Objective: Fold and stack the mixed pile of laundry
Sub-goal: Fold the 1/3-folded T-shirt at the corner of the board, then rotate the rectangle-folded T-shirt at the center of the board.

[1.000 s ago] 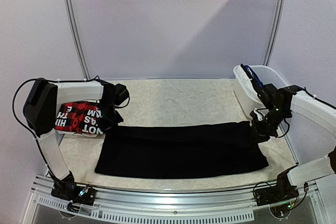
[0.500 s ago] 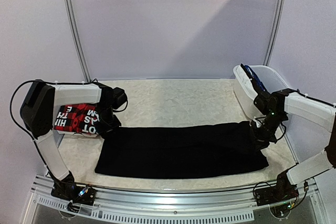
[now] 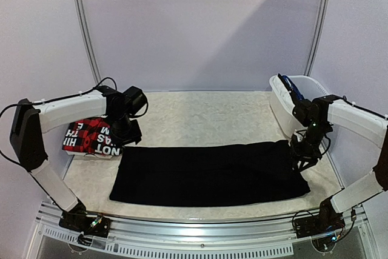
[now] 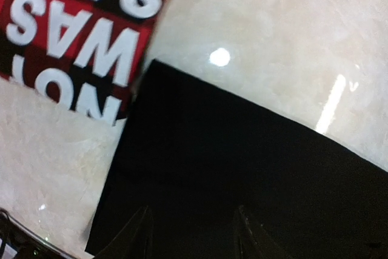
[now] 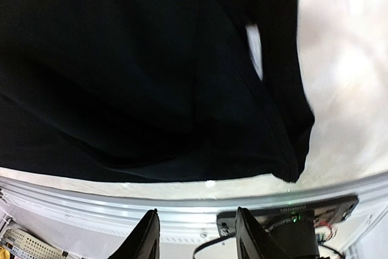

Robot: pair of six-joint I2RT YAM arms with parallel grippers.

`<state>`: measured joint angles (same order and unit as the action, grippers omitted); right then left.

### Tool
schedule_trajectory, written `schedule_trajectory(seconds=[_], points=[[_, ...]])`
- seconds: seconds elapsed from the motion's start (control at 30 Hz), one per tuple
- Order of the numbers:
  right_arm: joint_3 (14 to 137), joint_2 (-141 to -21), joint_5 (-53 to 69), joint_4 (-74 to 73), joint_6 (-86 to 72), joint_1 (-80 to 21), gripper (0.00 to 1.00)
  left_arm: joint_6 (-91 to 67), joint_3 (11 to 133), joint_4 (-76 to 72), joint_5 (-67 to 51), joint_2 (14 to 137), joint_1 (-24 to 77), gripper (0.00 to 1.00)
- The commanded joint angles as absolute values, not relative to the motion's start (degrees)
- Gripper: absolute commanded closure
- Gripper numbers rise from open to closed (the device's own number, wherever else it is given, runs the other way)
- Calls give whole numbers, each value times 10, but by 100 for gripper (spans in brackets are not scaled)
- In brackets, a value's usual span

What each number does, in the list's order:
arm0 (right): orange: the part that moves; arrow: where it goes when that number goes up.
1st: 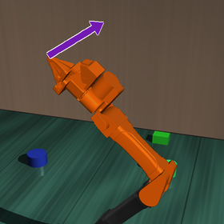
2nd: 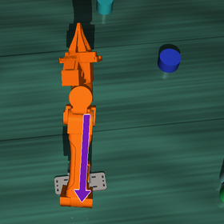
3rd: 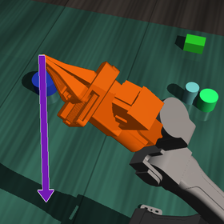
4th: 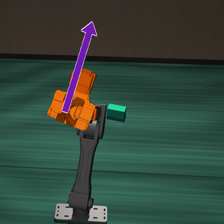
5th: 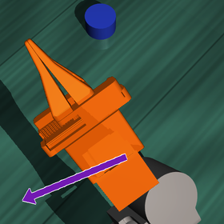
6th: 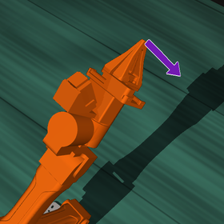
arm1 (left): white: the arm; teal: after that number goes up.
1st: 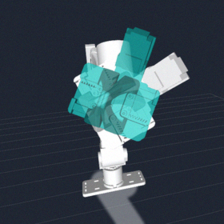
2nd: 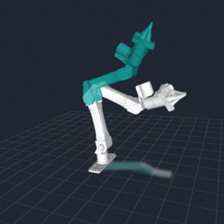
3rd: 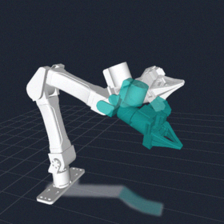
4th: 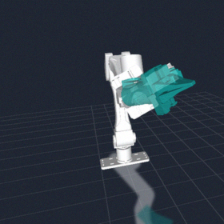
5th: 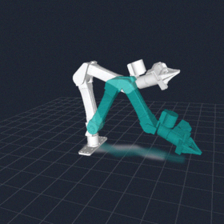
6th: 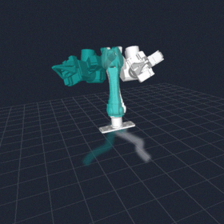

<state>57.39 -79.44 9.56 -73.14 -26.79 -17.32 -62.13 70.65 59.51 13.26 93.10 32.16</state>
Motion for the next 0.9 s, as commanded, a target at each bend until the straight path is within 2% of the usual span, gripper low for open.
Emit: schedule_trajectory(seconds=[0.0, 0.33, 0.87], points=[[639, -802, 117, -707, -233, -177, 57, -485, 764, 521, 147, 973, 364, 56], [646, -861, 168, -570, -259, -177, 62, -328, 832, 465, 58, 1100, 377, 57], [648, -1055, 149, -521, -287, -207, 71, -295, 824, 498, 47, 1176, 378, 61]])
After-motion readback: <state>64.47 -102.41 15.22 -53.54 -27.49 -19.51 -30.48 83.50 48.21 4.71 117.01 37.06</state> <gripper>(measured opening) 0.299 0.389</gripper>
